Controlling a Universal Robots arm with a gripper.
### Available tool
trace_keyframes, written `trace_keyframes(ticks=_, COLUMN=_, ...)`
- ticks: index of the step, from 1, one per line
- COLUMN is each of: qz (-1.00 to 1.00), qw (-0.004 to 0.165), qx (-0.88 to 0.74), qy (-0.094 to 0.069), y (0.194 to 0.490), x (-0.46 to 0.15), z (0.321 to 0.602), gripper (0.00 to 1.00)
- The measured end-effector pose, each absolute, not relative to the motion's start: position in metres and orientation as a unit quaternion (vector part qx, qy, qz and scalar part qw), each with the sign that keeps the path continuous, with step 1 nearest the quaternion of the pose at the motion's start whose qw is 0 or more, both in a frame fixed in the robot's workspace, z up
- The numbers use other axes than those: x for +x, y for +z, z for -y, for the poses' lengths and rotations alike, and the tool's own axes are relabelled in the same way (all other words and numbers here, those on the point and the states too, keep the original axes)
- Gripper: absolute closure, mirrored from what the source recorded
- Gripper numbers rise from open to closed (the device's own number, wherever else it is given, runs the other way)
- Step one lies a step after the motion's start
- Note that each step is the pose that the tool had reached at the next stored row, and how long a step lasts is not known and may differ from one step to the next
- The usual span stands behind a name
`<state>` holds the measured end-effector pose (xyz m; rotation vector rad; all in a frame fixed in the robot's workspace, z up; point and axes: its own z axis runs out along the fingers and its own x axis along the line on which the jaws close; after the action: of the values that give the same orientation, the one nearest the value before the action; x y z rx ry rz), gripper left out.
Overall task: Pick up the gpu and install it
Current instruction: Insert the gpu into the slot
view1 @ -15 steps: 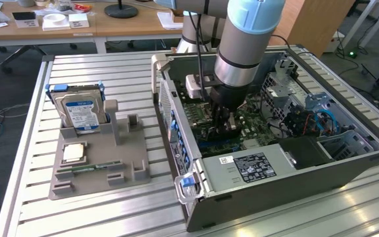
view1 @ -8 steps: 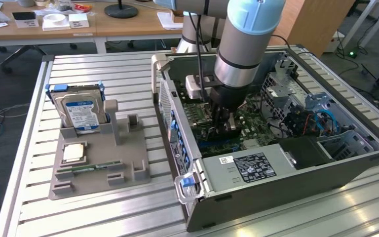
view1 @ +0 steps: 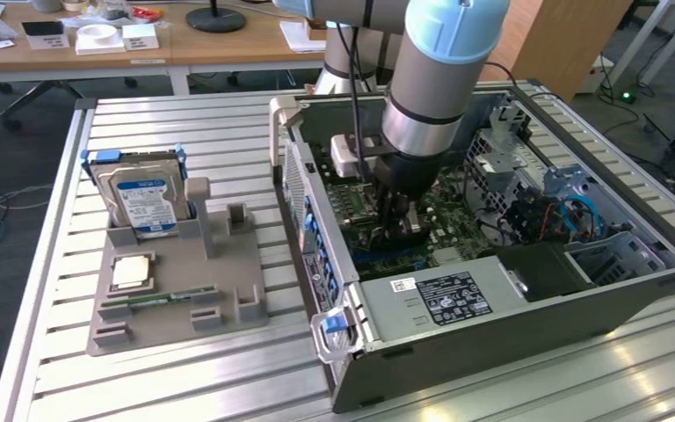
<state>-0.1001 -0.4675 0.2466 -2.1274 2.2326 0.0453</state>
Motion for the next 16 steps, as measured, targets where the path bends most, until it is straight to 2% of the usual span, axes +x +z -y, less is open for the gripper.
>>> trace_keyframes(ticks=16, qz=-0.724, qw=0.029, qx=-0.689, qy=0.015, y=0.2428, x=-0.1001, z=0.4675, gripper=0.74)
